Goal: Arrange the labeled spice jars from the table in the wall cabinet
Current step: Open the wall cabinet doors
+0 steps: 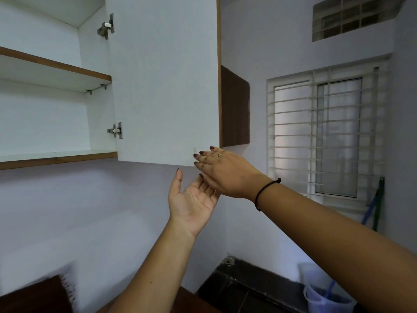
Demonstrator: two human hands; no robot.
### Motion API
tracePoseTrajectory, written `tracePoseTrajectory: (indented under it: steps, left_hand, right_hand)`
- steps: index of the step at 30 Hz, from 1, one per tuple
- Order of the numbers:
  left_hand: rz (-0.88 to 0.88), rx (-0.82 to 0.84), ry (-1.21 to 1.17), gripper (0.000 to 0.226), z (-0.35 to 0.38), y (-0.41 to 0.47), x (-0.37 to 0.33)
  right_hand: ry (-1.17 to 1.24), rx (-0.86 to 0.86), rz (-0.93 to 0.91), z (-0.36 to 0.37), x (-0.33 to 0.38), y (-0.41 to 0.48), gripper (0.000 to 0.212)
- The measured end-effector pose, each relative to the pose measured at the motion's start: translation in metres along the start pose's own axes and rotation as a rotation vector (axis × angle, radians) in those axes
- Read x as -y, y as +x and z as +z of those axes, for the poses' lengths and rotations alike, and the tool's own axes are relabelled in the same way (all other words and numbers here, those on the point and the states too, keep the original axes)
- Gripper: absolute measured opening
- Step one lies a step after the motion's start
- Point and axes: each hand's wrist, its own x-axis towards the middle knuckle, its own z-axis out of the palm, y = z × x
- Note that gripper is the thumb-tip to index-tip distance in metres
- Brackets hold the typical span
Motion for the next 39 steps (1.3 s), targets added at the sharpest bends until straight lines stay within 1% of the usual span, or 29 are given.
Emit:
tracePoseTrajectory:
  steps: [5,10,15,17,21,26,29,32,36,39]
  left_hand:
    - [0.070,-0.079,0.088,0.073,-0.012,-0.027,-0.018]
    - [0.198,-0.208,0.127,0.078,-0.025,-0.055,-0.048]
    - [0.365,-0.333,0.278,0.069,-0.036,-0.087,-0.084]
    - [0.408,-0.381,0.348,0.067,-0.041,-0.101,-0.097]
    - [0.487,-0.460,0.402,0.064,-0.054,-0.131,-0.124]
    - [0.597,-0.527,0.477,0.060,-0.060,-0.171,-0.166]
    - [0.660,-0.550,0.533,0.058,-0.061,-0.193,-0.194]
    - [0.715,-0.562,0.578,0.058,-0.061,-0.212,-0.221]
    - [0.769,-0.577,0.643,0.056,-0.065,-0.235,-0.246]
    - [0.787,-0.614,0.741,0.054,-0.074,-0.250,-0.261]
  right_hand:
    - [0.059,-0.052,-0.042,0.006,0.033,0.002,0.048]
    - [0.202,-0.160,0.051,0.017,0.060,0.013,0.051]
    - [0.379,-0.260,0.128,0.036,0.100,0.025,0.053]
    - [0.455,-0.295,0.147,0.040,0.119,0.032,0.054]
    - [0.644,-0.352,0.161,0.044,0.163,0.051,0.055]
    - [0.858,-0.438,0.191,0.035,0.218,0.087,0.057]
    - [0.976,-0.511,0.202,0.019,0.252,0.104,0.057]
    - [1.081,-0.567,0.210,0.001,0.287,0.121,0.062]
    - [1.212,-0.602,0.272,-0.009,0.332,0.146,0.063]
    - [1.266,-0.606,0.310,-0.013,0.360,0.162,0.062]
